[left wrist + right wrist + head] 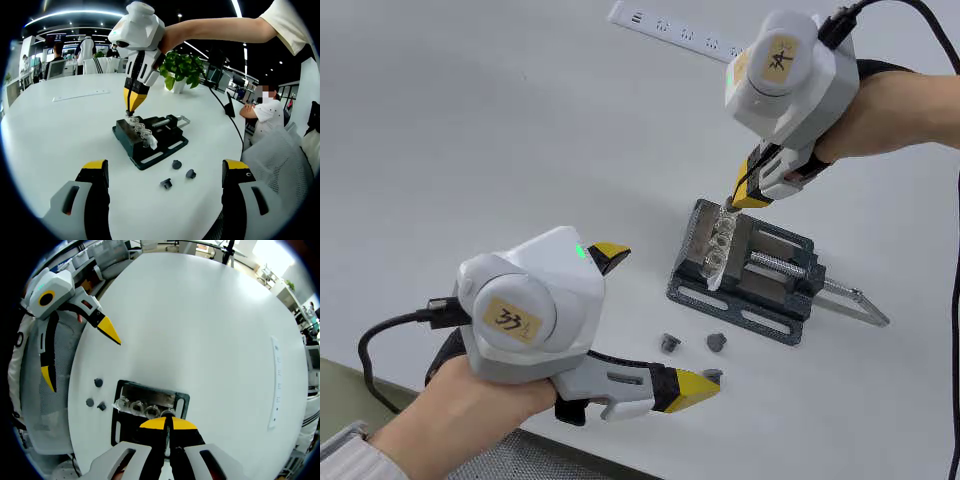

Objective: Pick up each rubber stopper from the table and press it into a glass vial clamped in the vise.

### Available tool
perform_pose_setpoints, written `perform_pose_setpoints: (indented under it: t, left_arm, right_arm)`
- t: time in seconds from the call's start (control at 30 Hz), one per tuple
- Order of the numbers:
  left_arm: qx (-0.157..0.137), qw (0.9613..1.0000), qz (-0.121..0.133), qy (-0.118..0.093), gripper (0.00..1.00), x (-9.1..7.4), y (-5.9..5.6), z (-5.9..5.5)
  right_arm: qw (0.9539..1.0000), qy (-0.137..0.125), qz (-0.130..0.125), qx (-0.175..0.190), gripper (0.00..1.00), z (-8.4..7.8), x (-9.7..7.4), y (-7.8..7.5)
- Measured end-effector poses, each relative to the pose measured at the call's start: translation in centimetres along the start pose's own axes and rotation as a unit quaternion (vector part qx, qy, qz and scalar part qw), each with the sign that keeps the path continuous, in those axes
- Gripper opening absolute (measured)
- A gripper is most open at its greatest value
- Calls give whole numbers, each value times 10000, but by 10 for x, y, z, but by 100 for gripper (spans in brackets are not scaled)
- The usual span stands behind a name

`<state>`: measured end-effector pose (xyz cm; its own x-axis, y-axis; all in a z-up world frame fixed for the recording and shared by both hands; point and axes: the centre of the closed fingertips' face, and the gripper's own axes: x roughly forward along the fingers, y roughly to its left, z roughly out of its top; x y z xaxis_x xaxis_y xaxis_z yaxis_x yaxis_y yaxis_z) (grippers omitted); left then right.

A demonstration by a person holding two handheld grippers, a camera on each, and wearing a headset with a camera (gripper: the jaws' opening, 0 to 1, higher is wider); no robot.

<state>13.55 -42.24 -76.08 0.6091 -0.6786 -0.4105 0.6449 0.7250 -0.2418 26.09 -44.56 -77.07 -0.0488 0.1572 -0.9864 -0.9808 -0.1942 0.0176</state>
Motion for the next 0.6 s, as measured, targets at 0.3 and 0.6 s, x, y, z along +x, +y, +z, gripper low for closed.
perform_pose_setpoints:
  t: [0.3,0.6]
  left_arm:
    - [-16,10000,40,-15,94,-2,3,-1]
    - [-11,10000,37,-20,94,-2,4,-1]
  right_arm:
    - [9998,179,-56,-61,0,1,3,-1]
    - [9993,349,-102,-5,0,2,4,-1]
